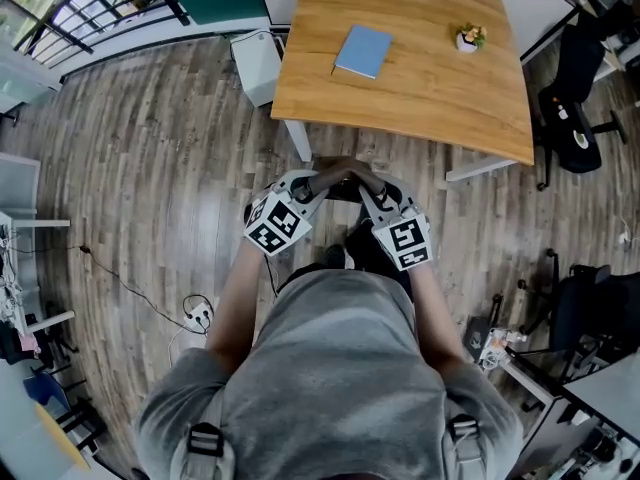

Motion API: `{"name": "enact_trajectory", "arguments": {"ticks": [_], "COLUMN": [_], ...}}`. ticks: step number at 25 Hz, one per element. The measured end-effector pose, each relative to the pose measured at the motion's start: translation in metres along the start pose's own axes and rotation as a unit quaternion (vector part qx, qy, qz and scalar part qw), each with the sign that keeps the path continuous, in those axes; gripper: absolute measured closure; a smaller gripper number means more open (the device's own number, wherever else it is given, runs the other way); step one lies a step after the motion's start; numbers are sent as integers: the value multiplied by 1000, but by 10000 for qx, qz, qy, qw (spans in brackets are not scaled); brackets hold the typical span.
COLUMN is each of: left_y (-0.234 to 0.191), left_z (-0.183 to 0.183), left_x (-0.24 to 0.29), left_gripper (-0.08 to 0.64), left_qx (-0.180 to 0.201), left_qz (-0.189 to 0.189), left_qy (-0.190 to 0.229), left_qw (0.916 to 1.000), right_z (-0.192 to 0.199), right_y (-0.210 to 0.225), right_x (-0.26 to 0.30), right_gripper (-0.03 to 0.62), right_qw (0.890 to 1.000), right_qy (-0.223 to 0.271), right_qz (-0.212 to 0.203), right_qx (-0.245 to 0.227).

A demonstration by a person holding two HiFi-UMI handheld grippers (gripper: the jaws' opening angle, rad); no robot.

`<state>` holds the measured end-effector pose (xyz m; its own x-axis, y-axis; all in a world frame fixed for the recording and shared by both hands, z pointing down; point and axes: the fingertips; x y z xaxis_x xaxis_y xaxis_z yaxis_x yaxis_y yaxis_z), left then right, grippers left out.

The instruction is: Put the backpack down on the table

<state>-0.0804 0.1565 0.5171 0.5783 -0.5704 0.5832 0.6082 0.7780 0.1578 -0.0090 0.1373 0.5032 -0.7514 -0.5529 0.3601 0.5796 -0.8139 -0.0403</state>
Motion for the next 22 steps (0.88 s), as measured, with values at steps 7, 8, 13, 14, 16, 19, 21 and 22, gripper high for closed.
{"name": "enact_trajectory", "arguments": {"ticks": [7,8,13,14,16,19,21,22], "left_y": [-10,-12,-24,-28,-35,-45,-52,-56], "left_z": [-4,-6,-9,-10,-12,-15,-17,-18], "left_x": [12,14,24,27,33,43,47,49], "left_gripper": [488,488,488,488,488,488,488,488], "left_qx": [-40,-37,-74,-81,-90,-122,-154,-168], "left_qz": [-11,-18,-44,-54,-75,-108,-134,-146], "left_qy": [-62,-68,-129,-141,-162,-192,-214,-229], "left_qw": [10000,10000,9999,9999,9998,9997,9996,9995], "right_z": [0,0,-1,-1,-2,-3,-5,-6], "right_y": [15,18,32,36,44,57,64,67], "right_x": [8,10,20,22,28,37,43,46], "right_gripper": [497,497,496,497,497,495,495,495], "right_qw": [9999,9999,9998,9998,9998,9996,9995,9994], "right_qy": [-42,-42,-50,-48,-46,-44,-37,-32], "right_qz": [-90,-99,-160,-175,-206,-256,-302,-327], "right_qx": [15,24,52,59,74,80,84,88]}}
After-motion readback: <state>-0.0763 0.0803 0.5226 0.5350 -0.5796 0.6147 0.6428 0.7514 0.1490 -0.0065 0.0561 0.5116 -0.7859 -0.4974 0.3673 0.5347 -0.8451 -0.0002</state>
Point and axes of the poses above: the fingertips, and each gripper's own axes: x forward along the fingers, y to its right, z out of its underside, and after that the axes turned 2 degrees about x, right-handed
